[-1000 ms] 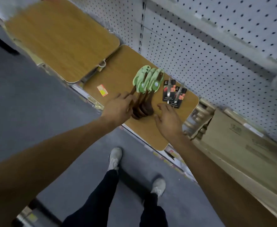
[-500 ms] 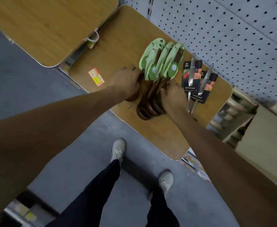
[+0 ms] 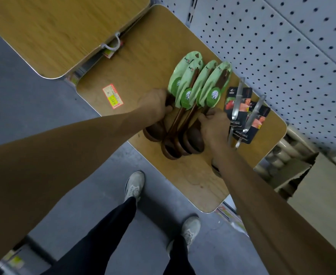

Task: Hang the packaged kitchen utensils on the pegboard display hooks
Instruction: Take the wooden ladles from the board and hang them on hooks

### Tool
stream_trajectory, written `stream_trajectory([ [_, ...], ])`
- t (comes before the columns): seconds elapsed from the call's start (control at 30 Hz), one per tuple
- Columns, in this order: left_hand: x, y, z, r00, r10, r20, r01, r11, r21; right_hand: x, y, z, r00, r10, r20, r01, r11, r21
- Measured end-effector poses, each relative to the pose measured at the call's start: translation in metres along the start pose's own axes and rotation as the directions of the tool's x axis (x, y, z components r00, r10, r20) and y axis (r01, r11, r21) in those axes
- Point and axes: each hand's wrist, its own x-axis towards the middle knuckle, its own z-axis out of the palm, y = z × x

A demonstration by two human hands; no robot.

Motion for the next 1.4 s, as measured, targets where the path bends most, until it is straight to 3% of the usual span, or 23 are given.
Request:
stream_trajectory([
  [0.17,-0.015,-0.016,-0.017,1.0,-0.027,0.01,0.028,0.996,-0.079,-0.006,0.002,-0.011,1.0,0.015,0.014,-0.015,0.999,0.04],
  [0.43,-0.078,-0.025,-0.048,0.994,-0.021,-0.11,-0.002,0.978,-0.207,-0.05,-0.012,-0.041,0.995,-0.091,0.034,0.088,0.993,0.077],
  [0.77,-0.193,0.002,-0.091,0.971,0.083,-0.226,-0.149,0.944,-0.295,-0.148,-0.038,-0.098,0.982,-0.19,-0.008,0.186,0.952,0.245],
  [1.17,-0.324,0.101,-0.132,0.896,0.344,-0.279,-0.42,0.86,-0.288,-0.266,-0.027,-0.216,0.965,-0.244,-0.096,0.261,0.861,0.435],
  [1.4,-0.387,0.182,-0.145,0.848,0.491,-0.2,-0.53,0.799,-0.283,-0.324,0.006,-0.295,0.951,-0.254,-0.175,0.308,0.833,0.46],
])
